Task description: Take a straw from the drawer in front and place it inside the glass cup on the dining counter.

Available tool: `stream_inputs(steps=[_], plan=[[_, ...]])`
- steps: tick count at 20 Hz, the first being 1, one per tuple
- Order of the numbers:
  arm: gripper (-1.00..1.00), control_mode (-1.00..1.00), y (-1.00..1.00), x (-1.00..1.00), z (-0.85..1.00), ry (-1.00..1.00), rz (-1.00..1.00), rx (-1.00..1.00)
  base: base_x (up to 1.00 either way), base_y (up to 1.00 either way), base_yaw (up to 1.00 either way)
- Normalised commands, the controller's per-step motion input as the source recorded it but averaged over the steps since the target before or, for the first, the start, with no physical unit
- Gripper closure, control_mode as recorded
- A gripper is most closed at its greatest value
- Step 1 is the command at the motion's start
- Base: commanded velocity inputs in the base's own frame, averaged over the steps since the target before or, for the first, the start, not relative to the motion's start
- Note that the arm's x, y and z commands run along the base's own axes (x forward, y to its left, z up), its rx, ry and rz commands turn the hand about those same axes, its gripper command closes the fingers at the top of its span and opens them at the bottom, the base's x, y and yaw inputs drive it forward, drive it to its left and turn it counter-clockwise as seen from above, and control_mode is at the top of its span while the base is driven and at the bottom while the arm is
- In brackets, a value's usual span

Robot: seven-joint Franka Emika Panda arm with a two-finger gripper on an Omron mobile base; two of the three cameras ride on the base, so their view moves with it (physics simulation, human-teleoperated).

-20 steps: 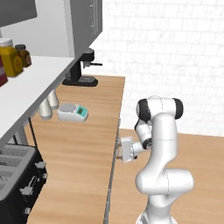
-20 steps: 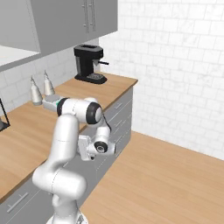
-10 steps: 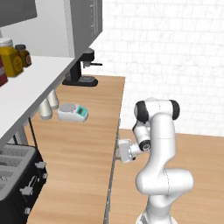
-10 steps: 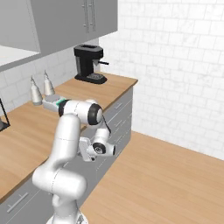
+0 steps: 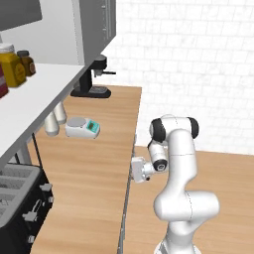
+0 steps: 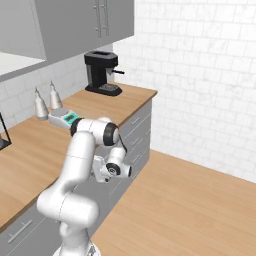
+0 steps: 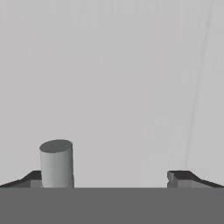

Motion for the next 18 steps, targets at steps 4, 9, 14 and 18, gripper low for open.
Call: stream_inputs(steps=[4, 9, 14, 18], plan=[[-1.0, -1.0, 0.54, -0.06, -0.11, 0.0, 0.0, 0.0, 0.0, 0.0, 0.0], [1.0, -1.0, 0.37, -0.08, -0.01, -0.03, -0.02, 0.0, 0.0, 0.0, 0.0], [1.0, -1.0, -0.12, -0.27, 0.01, -0.05, -0.04, 0.0, 0.0, 0.0, 0.0], [1.0, -1.0, -0.79, -0.3, 0.09, -0.01, -0.02, 0.0, 0.0, 0.0, 0.0]])
